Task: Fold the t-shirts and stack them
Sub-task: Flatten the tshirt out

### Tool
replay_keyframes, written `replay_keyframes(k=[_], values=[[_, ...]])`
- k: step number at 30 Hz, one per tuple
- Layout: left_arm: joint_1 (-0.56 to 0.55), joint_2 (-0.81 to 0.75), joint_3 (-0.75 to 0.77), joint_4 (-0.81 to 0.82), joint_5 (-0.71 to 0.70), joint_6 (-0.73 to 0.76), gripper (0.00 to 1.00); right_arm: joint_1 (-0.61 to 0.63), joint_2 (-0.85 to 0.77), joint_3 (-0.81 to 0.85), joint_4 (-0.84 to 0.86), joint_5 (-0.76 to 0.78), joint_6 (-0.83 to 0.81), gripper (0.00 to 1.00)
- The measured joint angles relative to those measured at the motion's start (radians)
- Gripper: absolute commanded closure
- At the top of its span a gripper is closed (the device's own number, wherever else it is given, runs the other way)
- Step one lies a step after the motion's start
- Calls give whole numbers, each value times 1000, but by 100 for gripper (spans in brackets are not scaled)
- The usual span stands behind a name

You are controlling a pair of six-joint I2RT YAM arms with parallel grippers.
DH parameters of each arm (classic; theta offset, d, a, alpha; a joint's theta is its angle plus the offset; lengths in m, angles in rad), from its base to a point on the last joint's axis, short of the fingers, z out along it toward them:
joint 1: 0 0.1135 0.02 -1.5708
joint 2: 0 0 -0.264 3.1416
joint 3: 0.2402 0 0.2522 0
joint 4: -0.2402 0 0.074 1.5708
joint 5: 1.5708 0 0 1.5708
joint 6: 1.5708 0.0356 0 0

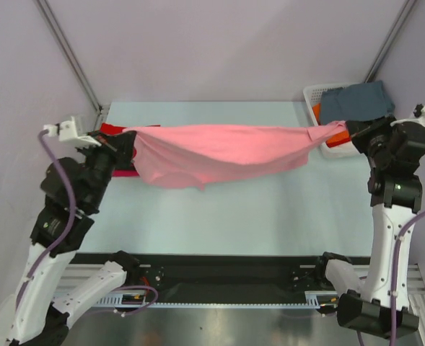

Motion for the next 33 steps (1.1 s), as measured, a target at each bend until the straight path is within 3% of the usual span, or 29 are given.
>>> replay_keyframes(k=[4,11,16,23,26,29,31,32,33], values=[[0,-61,86,-17,-8,40,100,-3,-104,81,-8,-6,13,100],[0,-209,149,-29,-8,60,100,-4,-398,85,25,14,10,100],[0,-211,168,-29,-3,51,100,-4,-502,79,62,47,10,100],[1,-80,10,43,-1,-3,100,-5,-432,-143,100,33,60,100],[20,41,-119,97,-13,-32,100,-5,-306,-279,154,22,104,100],[91,213,-154,140,22,-69,100,-5,-119,-295,200,25,135,100],[167,344,-153,190,72,-112,91,-5,50,-237,203,34,158,42],[196,388,-149,209,93,-129,81,-5,128,-192,201,42,168,20],[236,450,-137,237,121,-157,28,-5,177,-150,197,47,169,1]])
